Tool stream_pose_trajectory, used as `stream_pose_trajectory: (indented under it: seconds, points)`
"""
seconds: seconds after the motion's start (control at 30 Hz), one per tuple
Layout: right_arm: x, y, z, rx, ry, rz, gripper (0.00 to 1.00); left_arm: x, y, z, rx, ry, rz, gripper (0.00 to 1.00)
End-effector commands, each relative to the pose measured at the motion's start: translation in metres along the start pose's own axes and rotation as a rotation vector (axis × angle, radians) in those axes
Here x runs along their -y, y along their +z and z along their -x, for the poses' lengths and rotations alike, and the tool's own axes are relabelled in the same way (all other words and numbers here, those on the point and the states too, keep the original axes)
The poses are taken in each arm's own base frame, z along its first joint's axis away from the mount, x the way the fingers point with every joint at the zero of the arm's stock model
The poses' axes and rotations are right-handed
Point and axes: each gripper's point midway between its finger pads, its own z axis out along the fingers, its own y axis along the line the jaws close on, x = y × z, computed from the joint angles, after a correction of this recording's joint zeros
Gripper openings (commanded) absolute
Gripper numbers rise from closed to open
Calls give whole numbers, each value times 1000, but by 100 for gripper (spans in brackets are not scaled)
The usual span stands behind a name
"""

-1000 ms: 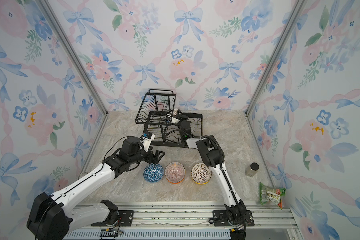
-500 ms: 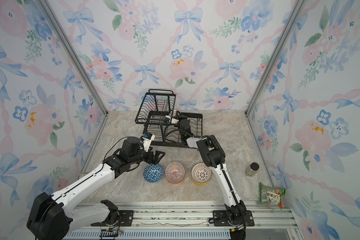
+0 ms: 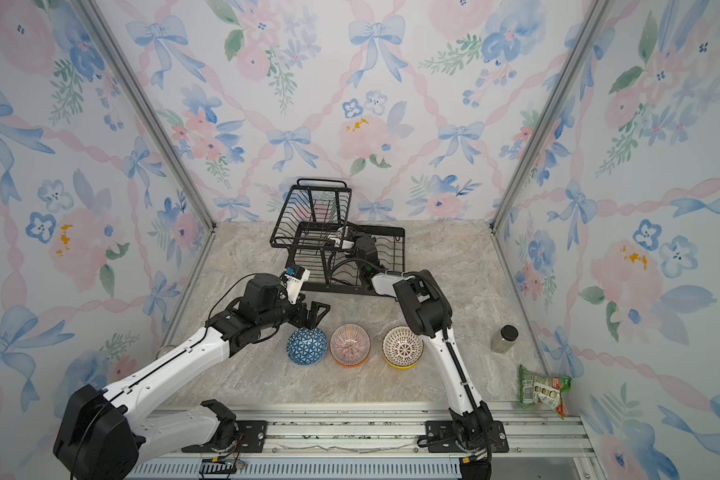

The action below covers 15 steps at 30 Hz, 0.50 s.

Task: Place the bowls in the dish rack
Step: 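Lower the brown-patterned bowl into the rack slots with the right gripper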

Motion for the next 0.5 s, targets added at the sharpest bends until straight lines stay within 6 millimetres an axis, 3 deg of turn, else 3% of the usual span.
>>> stream_pose_trajectory:
  seconds: [0.0,0.47]
  points:
    - [-25,-8,-20,-80,-29,123,0,-2,3,-8,-31,-1,-9,98]
    - [-19,-14,-31,-162,3,153,2,-2,2,-8,-28,-2,-6,98]
